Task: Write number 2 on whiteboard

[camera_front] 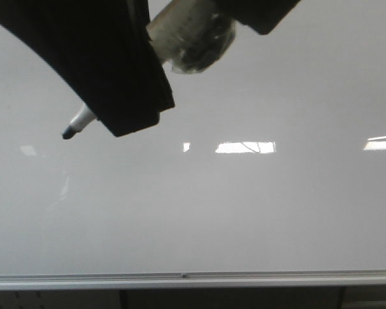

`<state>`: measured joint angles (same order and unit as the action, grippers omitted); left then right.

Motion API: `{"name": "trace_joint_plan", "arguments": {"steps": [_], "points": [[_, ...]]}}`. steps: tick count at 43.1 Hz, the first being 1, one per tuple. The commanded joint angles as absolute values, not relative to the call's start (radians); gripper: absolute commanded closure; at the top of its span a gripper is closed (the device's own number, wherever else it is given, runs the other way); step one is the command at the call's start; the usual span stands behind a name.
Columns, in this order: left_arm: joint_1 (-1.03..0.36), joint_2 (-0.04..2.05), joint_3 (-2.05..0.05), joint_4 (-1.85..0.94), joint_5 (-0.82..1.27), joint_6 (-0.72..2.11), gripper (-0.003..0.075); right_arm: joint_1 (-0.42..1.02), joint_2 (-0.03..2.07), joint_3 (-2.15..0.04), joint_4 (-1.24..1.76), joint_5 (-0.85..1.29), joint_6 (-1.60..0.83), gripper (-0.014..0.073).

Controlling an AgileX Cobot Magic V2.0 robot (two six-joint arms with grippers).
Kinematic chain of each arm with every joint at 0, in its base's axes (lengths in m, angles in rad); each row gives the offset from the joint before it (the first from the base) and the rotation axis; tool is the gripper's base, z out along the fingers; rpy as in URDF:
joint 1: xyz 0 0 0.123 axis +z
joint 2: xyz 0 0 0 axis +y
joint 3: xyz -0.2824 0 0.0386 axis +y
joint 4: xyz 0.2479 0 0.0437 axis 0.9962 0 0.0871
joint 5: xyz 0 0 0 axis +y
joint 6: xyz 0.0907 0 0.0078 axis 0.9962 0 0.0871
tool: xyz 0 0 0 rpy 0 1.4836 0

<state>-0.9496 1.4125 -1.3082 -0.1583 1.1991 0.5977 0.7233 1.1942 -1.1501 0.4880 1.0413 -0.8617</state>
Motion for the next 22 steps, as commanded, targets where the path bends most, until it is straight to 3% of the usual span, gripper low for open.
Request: {"name": "trace_joint_plan", "arguments": {"steps": [1, 8, 22], "points": [[-0.949, 1.341, -1.338, -0.176, 1.173, 0.573, 0.0241, 0.708, 1.155, -1.184, 0.439, 1.015, -0.789, 0.0544], [-0.900, 1.223, -1.301, -0.176, 1.169, 0.550, 0.0241, 0.621, 1.102, -1.184, 0.296, 1.079, -0.646, 0.0544], [-0.573, 0.934, -1.132, -0.320, 1.013, 0.508, 0.0241, 0.288, 0.895, -1.085, 0.238, 0.975, -0.491, 0.0544]]}}
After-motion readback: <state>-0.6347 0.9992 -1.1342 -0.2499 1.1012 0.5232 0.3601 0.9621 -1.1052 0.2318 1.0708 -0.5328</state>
